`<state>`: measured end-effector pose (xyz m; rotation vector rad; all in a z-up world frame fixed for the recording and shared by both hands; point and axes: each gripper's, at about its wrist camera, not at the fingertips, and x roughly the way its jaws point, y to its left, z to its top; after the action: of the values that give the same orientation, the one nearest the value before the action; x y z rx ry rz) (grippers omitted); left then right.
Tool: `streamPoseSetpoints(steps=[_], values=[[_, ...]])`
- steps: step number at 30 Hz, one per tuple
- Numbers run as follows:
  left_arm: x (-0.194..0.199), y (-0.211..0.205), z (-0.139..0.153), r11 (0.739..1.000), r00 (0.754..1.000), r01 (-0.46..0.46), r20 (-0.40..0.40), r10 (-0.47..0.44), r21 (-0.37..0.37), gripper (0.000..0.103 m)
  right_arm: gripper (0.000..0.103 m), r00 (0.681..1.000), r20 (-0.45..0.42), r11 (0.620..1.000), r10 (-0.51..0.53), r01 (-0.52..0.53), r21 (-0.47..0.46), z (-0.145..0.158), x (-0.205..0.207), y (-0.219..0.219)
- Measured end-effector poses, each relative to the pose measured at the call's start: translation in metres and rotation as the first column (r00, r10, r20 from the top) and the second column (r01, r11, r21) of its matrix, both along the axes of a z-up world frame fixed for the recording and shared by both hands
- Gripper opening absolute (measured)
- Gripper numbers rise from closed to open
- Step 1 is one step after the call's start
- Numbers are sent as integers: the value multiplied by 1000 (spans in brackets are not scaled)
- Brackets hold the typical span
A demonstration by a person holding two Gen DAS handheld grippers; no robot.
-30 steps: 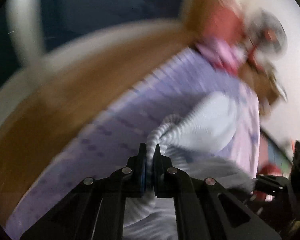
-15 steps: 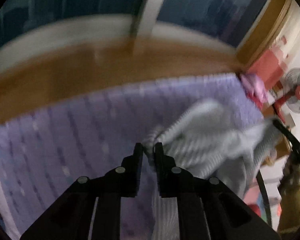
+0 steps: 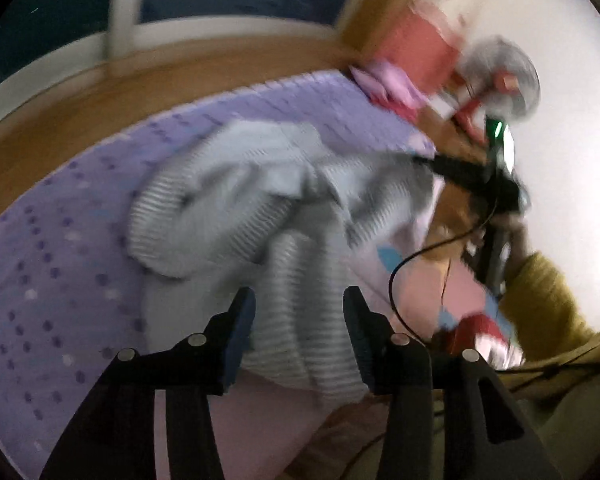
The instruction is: Fold clothes
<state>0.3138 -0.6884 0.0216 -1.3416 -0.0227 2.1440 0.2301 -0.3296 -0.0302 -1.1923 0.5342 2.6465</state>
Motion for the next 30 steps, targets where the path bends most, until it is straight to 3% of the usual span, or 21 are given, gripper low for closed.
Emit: streamPoseSetpoints(steps=[4, 8, 14, 17, 21, 23, 24, 25, 27, 30], values=[[7, 29, -18, 988, 995, 97, -14, -99, -121, 46, 62, 1000, 5, 999, 22, -22, -30, 6, 30, -9], [14, 41, -33, 964, 986, 158, -10, -164, -214, 46, 64, 997, 59, 997, 51, -47, -67, -8, 41, -23], [18, 53, -62, 946, 974, 225, 72, -214, -234, 46, 64, 990, 132, 991, 41, -24, -132, -38, 28, -36], [10, 49, -72, 955, 976, 208, 108, -188, -211, 46, 64, 990, 138, 986, 35, -12, -164, -45, 15, -40], [-2, 31, -70, 983, 982, 144, 138, -128, -117, 23, 64, 989, 145, 987, 40, -16, -157, -51, 2, -44], [-6, 25, -67, 990, 984, 117, 141, -105, -83, 17, 49, 990, 130, 990, 46, -27, -140, -51, -2, -45], [-7, 25, -64, 991, 986, 112, 132, -101, -77, 15, 29, 991, 122, 991, 49, -33, -131, -51, -4, -45], [-7, 25, -60, 992, 988, 106, 124, -97, -71, 14, 18, 992, 111, 989, 53, -37, -140, -49, -5, -42], [-9, 25, -47, 995, 992, 88, 90, -83, -52, 9, 9, 996, 74, 984, 49, -35, -177, -43, -7, -32], [-14, 27, -21, 998, 998, 57, 25, -56, -17, 8, 6, 1000, -28, 983, 12, -17, -185, -15, -4, -11]])
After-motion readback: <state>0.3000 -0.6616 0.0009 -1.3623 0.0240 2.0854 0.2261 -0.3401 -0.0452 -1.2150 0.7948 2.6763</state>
